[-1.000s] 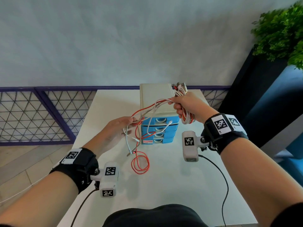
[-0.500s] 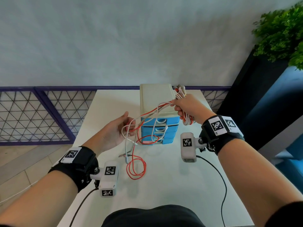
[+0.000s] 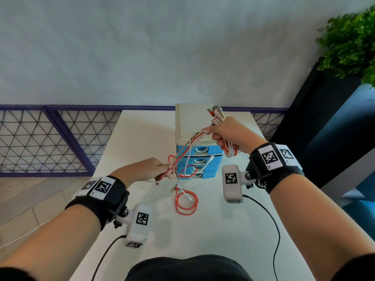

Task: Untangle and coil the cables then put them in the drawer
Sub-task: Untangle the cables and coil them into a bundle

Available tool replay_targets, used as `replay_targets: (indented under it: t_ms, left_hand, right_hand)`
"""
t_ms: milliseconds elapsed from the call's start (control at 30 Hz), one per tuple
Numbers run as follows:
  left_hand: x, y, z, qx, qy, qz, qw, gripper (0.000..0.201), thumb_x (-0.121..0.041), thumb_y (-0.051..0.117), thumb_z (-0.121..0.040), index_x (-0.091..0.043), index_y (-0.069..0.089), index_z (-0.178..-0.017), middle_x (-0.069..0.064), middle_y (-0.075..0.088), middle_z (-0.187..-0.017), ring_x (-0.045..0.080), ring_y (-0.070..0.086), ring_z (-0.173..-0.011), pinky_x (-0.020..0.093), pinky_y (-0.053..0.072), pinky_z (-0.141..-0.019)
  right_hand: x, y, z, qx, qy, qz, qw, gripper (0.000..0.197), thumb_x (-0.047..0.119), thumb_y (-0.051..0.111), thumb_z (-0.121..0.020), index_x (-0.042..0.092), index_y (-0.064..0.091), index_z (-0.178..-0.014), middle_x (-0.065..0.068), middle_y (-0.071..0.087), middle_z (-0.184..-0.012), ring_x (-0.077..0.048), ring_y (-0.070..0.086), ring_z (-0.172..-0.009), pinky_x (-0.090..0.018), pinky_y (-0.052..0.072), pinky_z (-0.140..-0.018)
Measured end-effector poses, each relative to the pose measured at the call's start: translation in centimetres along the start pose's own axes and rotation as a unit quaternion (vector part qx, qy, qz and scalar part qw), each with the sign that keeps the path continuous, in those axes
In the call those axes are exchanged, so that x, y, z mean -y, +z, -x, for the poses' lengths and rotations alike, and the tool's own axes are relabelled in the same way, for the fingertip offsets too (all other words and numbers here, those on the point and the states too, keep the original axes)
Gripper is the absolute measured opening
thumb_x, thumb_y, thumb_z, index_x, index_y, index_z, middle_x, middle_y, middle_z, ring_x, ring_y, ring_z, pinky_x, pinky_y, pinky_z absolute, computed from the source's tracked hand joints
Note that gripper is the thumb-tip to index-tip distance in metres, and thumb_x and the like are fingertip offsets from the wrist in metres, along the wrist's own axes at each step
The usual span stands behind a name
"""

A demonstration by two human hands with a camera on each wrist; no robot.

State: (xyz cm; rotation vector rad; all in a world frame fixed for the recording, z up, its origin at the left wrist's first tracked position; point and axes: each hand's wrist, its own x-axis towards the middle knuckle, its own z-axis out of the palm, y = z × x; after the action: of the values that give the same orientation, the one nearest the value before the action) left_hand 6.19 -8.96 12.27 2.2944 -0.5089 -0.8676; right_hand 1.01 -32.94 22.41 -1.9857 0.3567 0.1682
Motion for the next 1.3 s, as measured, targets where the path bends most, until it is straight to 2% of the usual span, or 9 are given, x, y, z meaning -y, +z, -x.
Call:
replay_targets:
  t_ms: [233,433,500,633,833,933,1067,1233,1300]
  left_hand:
    - [-0.5,0.6,0.0,-0.008,-0.01,-0.042,0.999,0.031,-0.052,0.069,-0.075,-0.024,0.077,-0.087,-0.025,0.056,-0.047,-0.006,0.047,-0.046,0.009,0.035,-0.051]
    - [0.5,0.5,-1.7,-0.027,-0.02,-0.118,0.992,0.059,-0.093,0.06,-0.018,-0.054,0.067,-0.062,-0.013,0.065,-0.105,0.012,0.059,-0.103,0.032,0.051,-0.091]
    - [0.0,0.7,-1.5,-0.025,-0.027,-0.13,0.991,0.056,-0.091,0.063,-0.026,-0.055,0.068,-0.069,-0.009,0.06,-0.11,0.015,0.056,-0.106,0.03,0.05,-0.088]
    - [-0.1,1.3,-0.9,-0.034,-0.064,-0.13,0.989,0.044,-0.057,0.07,-0.073,-0.014,0.07,-0.065,-0.005,0.045,-0.051,0.011,0.042,-0.051,0.018,0.033,-0.048]
    - [1.2,1.6,-1.1,-0.058,-0.093,-0.128,0.986,0.043,-0.054,0.071,-0.074,-0.011,0.069,-0.075,-0.002,0.039,-0.055,0.014,0.037,-0.047,0.022,0.031,-0.048]
    - [1.7,1.6,-1.3,-0.058,-0.077,-0.122,0.988,0.046,-0.058,0.076,-0.066,-0.023,0.074,-0.096,-0.002,0.05,-0.089,0.024,0.06,-0.089,0.029,0.05,-0.071]
    - [2.2,1.8,-1.5,-0.035,-0.124,-0.155,0.979,0.062,-0.068,0.074,-0.059,-0.046,0.059,-0.116,0.002,0.009,-0.154,0.027,0.014,-0.141,0.044,0.023,-0.115]
    - [3.0,1.5,-2.0,-0.054,-0.111,-0.12,0.985,0.047,-0.08,0.074,-0.029,-0.052,0.066,-0.065,-0.007,0.047,-0.122,0.02,0.042,-0.121,0.04,0.037,-0.105]
    - [3.5,1.4,-2.1,-0.104,-0.114,-0.073,0.985,0.024,-0.058,0.085,-0.046,-0.041,0.069,-0.055,-0.01,0.065,-0.097,0.02,0.059,-0.102,0.034,0.049,-0.092]
  right_hand:
    - [0.7,0.4,0.4,0.025,-0.024,0.061,0.998,0.01,0.014,0.057,-0.091,0.008,0.054,-0.084,0.0,0.049,-0.054,-0.012,0.044,-0.04,-0.025,0.045,-0.047]
    - [0.7,0.4,0.4,0.024,-0.034,0.098,0.994,0.012,0.018,0.058,-0.092,0.006,0.059,-0.089,0.001,0.052,-0.054,-0.01,0.046,-0.04,-0.023,0.047,-0.046]
    - [0.8,0.6,0.5,0.024,-0.039,0.106,0.993,0.014,0.018,0.058,-0.093,0.005,0.06,-0.09,0.001,0.053,-0.055,-0.01,0.047,-0.04,-0.023,0.047,-0.046]
    - [1.1,0.6,0.6,0.011,-0.052,0.109,0.993,0.015,0.017,0.057,-0.092,0.003,0.061,-0.091,0.001,0.053,-0.054,-0.011,0.046,-0.039,-0.024,0.046,-0.046]
    - [1.5,0.5,0.8,0.007,-0.057,0.126,0.99,0.015,0.017,0.057,-0.092,0.002,0.062,-0.093,0.002,0.053,-0.055,-0.009,0.045,-0.037,-0.021,0.044,-0.043]
    - [1.4,0.7,0.8,0.009,-0.057,0.129,0.99,0.017,0.018,0.057,-0.092,0.002,0.062,-0.094,0.001,0.054,-0.056,-0.01,0.046,-0.04,-0.023,0.046,-0.045]
    - [1.4,0.8,1.0,0.009,-0.059,0.139,0.989,0.015,0.019,0.057,-0.093,0.005,0.06,-0.091,0.0,0.055,-0.059,-0.01,0.047,-0.042,-0.024,0.047,-0.047]
    - [1.7,0.7,1.4,0.012,-0.06,0.145,0.987,0.016,0.02,0.057,-0.093,0.004,0.06,-0.092,0.0,0.054,-0.059,-0.011,0.047,-0.043,-0.025,0.047,-0.048]
    - [1.9,0.5,1.4,0.009,-0.058,0.143,0.988,0.017,0.02,0.058,-0.092,0.004,0.061,-0.092,0.001,0.054,-0.057,-0.012,0.047,-0.043,-0.025,0.047,-0.048]
